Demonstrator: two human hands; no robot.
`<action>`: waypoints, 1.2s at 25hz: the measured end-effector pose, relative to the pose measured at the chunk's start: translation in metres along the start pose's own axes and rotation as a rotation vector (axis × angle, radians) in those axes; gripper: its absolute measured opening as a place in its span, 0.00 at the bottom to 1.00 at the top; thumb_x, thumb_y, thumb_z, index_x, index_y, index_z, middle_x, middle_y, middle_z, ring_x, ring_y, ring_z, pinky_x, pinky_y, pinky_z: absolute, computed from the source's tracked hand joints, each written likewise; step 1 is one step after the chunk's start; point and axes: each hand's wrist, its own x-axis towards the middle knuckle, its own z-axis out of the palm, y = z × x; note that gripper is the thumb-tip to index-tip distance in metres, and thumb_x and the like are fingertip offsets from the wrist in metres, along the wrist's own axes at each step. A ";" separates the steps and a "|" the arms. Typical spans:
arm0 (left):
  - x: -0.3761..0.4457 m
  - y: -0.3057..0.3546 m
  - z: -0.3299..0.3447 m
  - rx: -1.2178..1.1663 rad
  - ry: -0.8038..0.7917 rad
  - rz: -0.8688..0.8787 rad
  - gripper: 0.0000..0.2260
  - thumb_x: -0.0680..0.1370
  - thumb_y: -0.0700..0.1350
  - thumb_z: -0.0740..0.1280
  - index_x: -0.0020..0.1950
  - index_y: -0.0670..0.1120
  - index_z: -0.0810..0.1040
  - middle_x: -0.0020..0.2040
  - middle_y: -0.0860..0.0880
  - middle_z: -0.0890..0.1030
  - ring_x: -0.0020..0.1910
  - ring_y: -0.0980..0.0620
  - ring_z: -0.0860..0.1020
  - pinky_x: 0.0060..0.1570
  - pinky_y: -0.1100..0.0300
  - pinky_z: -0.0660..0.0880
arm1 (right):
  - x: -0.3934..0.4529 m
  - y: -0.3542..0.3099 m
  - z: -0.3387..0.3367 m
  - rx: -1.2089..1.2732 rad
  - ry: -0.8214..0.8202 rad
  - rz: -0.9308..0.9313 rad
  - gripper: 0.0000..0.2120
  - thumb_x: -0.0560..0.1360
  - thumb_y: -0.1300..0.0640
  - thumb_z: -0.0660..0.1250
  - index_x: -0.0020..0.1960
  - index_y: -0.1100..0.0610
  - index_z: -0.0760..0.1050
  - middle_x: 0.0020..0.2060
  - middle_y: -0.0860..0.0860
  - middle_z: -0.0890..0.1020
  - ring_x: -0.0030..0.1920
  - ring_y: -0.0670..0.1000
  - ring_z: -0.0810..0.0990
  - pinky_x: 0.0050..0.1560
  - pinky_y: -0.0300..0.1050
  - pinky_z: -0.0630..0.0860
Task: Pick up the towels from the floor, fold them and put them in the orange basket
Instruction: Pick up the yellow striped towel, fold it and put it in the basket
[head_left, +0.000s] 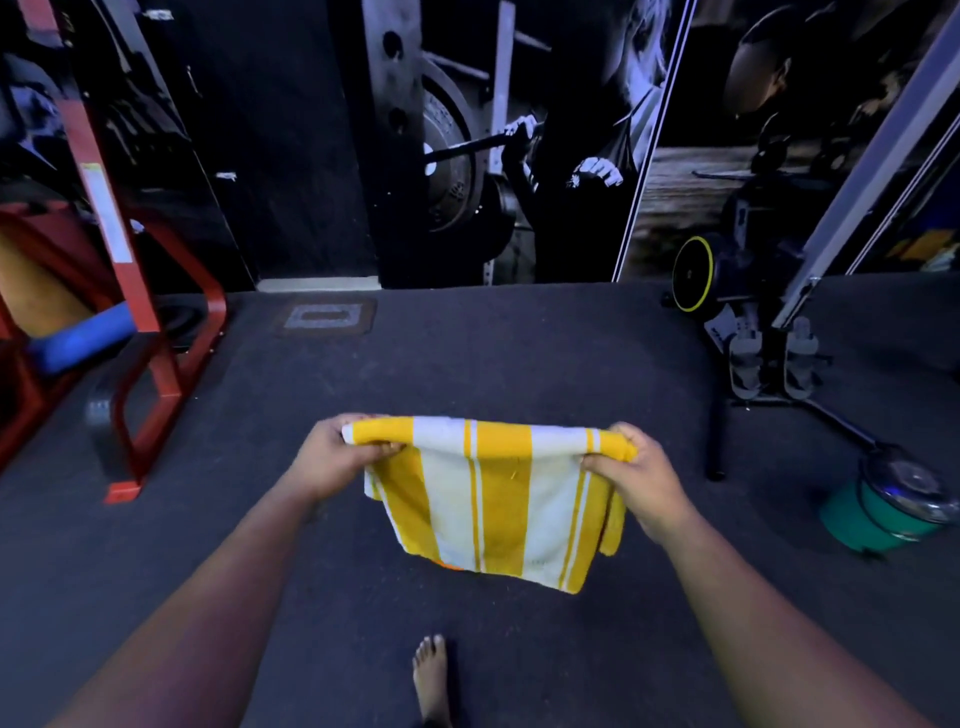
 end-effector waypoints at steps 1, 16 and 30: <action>0.008 0.000 0.002 -0.281 0.034 -0.040 0.13 0.69 0.47 0.80 0.51 0.45 0.85 0.54 0.40 0.86 0.52 0.46 0.84 0.51 0.50 0.80 | 0.011 -0.001 0.003 0.208 0.023 0.068 0.14 0.67 0.60 0.80 0.49 0.52 0.78 0.44 0.50 0.85 0.45 0.51 0.84 0.49 0.50 0.80; 0.259 -0.094 0.001 -0.267 -0.166 -0.345 0.26 0.66 0.42 0.82 0.63 0.44 0.81 0.56 0.47 0.86 0.56 0.47 0.85 0.53 0.52 0.81 | 0.252 0.067 0.085 0.100 -0.151 0.532 0.36 0.66 0.62 0.81 0.70 0.52 0.70 0.61 0.54 0.84 0.59 0.56 0.84 0.60 0.58 0.81; 0.352 -0.283 0.123 1.029 -0.454 -0.192 0.19 0.79 0.47 0.65 0.70 0.55 0.74 0.61 0.47 0.83 0.58 0.42 0.82 0.52 0.51 0.79 | 0.366 0.305 0.098 -0.993 -0.478 0.285 0.15 0.69 0.51 0.75 0.54 0.44 0.77 0.48 0.47 0.84 0.50 0.54 0.84 0.43 0.48 0.75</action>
